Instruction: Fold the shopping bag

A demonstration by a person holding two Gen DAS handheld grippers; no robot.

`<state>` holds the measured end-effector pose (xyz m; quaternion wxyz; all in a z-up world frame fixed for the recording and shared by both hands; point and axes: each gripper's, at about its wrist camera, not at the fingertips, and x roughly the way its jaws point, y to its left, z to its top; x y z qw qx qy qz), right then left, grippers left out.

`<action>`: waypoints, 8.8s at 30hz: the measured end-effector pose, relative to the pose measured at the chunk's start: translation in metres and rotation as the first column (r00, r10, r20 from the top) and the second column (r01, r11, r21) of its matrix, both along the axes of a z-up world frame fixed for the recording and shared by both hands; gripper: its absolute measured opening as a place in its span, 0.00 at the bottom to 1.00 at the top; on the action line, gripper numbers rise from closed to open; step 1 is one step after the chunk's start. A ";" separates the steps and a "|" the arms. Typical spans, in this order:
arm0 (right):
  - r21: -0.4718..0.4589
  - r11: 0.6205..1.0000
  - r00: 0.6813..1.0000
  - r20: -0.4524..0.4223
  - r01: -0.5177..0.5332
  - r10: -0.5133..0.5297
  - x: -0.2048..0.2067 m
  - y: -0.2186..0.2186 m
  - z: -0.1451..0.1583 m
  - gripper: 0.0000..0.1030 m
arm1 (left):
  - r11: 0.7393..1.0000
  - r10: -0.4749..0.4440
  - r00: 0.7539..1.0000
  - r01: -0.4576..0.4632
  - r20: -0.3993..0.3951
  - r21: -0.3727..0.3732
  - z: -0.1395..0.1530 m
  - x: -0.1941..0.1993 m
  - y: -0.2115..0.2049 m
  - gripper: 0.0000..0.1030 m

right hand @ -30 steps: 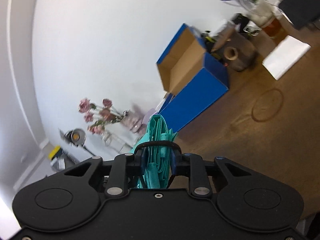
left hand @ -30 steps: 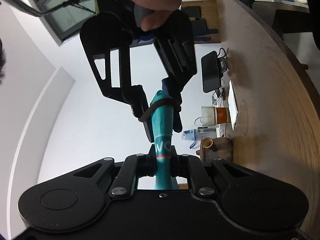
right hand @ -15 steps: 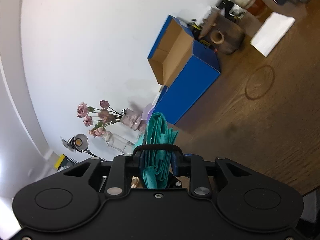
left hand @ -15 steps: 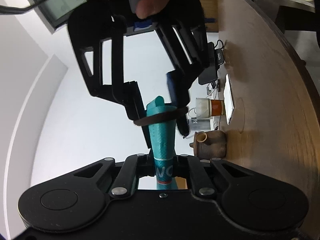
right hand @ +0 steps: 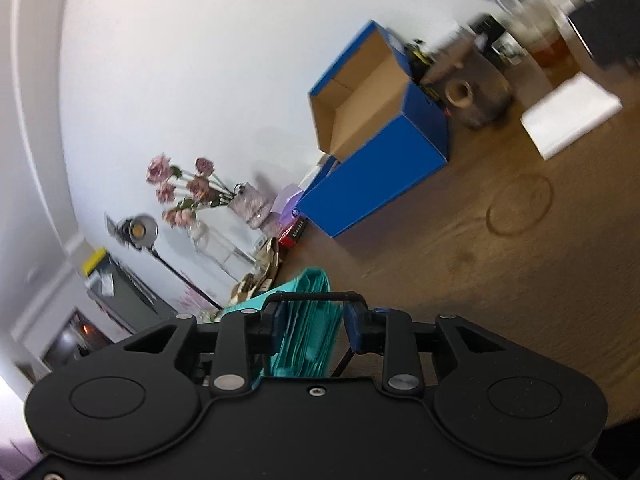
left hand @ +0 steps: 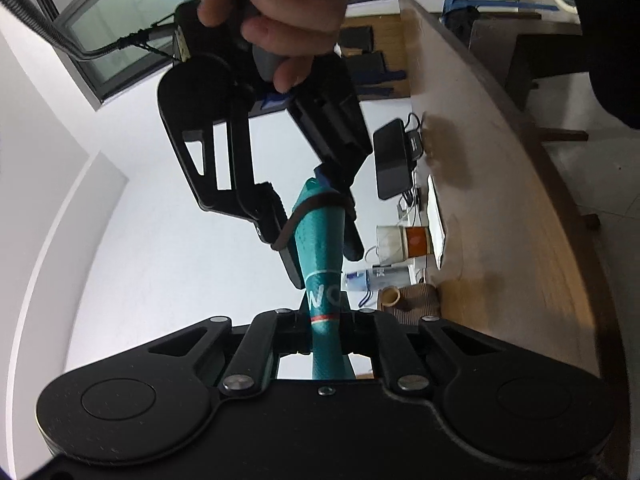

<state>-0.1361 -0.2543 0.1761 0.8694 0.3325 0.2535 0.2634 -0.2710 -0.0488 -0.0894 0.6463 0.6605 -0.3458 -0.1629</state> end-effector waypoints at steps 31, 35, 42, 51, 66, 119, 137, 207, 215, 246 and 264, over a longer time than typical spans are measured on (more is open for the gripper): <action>-0.763 -0.014 0.590 -0.512 -0.647 0.624 0.063 0.142 0.110 0.28 | 0.971 -0.072 0.995 0.054 0.068 0.234 -0.014 0.000 -0.015 0.10; -0.755 -0.211 0.507 -0.591 -0.620 0.627 0.060 0.172 0.121 0.25 | 0.975 -0.042 0.996 0.023 0.080 0.219 -0.010 0.001 -0.010 0.10; -0.774 -0.435 0.453 -0.626 -0.460 0.634 0.040 0.186 0.130 0.51 | 0.979 -0.016 0.998 0.003 0.065 0.205 -0.005 0.005 -0.005 0.10; -0.931 -0.263 0.552 -0.362 -0.253 0.751 0.007 0.156 0.166 0.51 | 0.982 0.184 0.977 -0.187 -0.111 -0.009 0.027 0.037 -0.003 0.11; -0.769 -0.345 0.459 -0.075 0.539 0.885 -0.091 0.115 0.033 0.37 | 0.948 0.241 0.921 -0.290 -0.307 -0.128 0.068 0.046 -0.003 0.11; -0.812 0.263 0.326 0.474 0.520 0.818 -0.121 0.051 0.109 0.16 | 0.492 -0.480 0.466 -0.559 -0.743 -0.668 0.227 0.026 0.059 0.11; -0.781 0.124 0.275 0.356 0.612 0.893 -0.139 0.091 0.065 0.06 | 0.634 -0.170 0.641 -0.510 -0.748 -0.581 0.207 0.005 0.028 0.10; -0.141 0.820 0.636 0.563 -0.555 0.527 0.025 0.025 0.080 0.21 | 0.324 -0.833 0.219 -0.551 -0.507 -0.769 0.196 0.052 0.125 0.44; -0.252 0.783 0.583 0.548 -0.569 0.600 0.012 0.049 0.082 0.20 | 0.407 -0.802 0.259 -0.423 -0.539 -0.810 0.225 0.055 0.112 0.55; -0.980 0.182 0.378 0.197 0.075 0.905 -0.050 0.077 0.111 0.41 | 0.770 -0.374 0.612 -0.214 -0.697 -0.601 0.193 0.076 0.018 0.18; -0.929 -0.295 0.352 -0.205 0.225 0.913 -0.101 0.106 0.047 0.16 | 0.954 -0.079 0.699 -0.154 -0.711 -0.257 0.136 0.070 -0.028 0.17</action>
